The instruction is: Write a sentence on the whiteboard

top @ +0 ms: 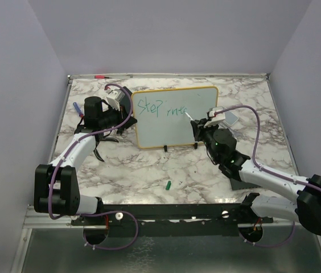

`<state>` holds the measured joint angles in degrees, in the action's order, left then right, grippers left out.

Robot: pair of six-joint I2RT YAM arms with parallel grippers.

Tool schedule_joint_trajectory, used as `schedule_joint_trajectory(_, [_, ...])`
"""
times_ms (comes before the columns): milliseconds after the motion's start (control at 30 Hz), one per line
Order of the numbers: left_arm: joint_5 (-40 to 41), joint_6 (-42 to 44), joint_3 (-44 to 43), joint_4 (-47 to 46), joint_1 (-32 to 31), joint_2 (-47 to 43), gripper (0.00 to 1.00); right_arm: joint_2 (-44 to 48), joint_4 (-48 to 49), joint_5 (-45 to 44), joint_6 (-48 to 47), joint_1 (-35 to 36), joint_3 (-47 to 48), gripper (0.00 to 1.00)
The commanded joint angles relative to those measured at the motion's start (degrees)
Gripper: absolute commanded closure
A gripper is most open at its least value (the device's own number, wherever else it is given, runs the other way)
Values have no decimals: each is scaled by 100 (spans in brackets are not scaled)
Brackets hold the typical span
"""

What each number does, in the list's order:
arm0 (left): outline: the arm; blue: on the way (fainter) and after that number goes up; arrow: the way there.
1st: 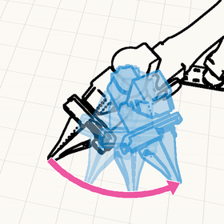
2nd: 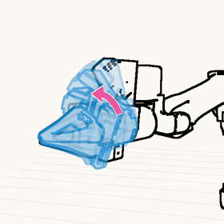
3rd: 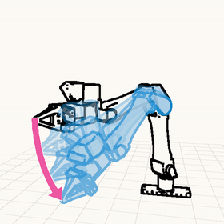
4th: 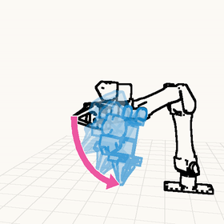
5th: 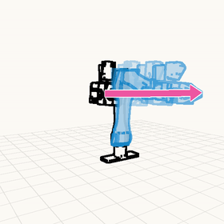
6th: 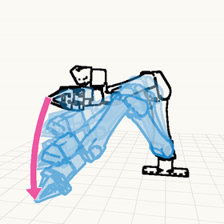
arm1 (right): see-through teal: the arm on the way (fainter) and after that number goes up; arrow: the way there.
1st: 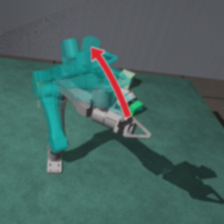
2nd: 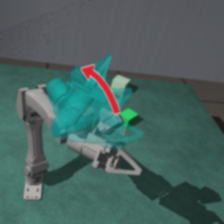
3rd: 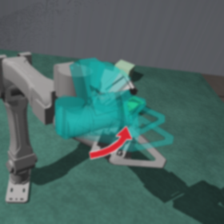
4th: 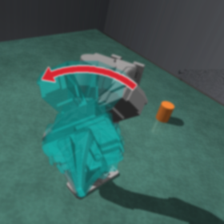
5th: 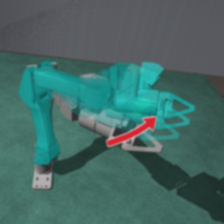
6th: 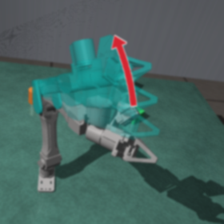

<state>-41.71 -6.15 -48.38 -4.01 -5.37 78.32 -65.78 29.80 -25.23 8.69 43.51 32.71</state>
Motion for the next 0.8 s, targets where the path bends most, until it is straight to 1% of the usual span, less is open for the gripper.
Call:
schedule_joint_trajectory(0, [49, 43, 13, -143, 20, -151, 100, 128, -280, -510, 67, -9, -106, 99])
schedule_joint_trajectory(233, [41, 40, 12, -143, 27, -151, 100, 181, -236, -616, 21, -15, -96, 99])
schedule_joint_trajectory(767, [49, 48, 19, -143, 26, -167, 100, -2, 2, -277, -256, -18, 221, 99])
